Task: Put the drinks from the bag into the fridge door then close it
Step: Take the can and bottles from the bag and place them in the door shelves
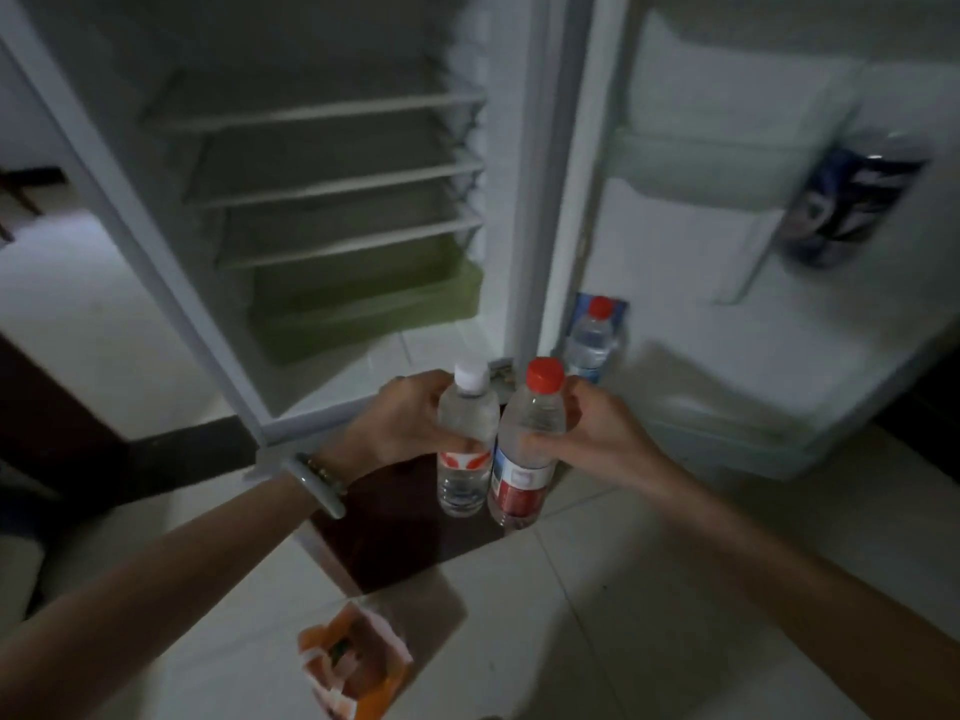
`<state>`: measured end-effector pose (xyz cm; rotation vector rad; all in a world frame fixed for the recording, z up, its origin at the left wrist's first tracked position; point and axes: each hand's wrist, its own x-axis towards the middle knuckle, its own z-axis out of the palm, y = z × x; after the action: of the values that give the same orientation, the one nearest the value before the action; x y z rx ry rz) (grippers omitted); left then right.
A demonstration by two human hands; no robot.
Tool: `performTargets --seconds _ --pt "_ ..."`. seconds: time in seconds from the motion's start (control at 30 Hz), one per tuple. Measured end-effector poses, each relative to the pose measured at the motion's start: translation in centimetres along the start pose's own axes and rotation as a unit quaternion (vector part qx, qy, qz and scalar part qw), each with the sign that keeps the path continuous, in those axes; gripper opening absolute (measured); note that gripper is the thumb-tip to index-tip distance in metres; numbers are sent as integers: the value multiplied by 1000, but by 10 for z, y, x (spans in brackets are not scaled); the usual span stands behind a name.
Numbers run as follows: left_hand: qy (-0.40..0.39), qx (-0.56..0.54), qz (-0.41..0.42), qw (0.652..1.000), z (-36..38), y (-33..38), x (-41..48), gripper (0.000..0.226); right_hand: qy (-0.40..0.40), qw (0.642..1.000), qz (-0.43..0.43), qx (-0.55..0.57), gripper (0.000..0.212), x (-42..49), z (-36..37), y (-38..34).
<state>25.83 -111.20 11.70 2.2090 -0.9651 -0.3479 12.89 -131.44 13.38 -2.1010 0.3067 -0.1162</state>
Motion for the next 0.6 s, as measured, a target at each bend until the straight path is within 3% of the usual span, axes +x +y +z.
performTargets --seconds 0.13,0.4,0.6 --pt "2 -33 48 998 2 45 37 67 91 996 23 9 52 -16 -49 -6" --pt "-23 -55 77 995 40 132 131 68 277 959 60 6 34 -26 -147 23" --pt "-2 -12 64 998 93 161 188 64 321 945 66 8 41 -11 -184 67"
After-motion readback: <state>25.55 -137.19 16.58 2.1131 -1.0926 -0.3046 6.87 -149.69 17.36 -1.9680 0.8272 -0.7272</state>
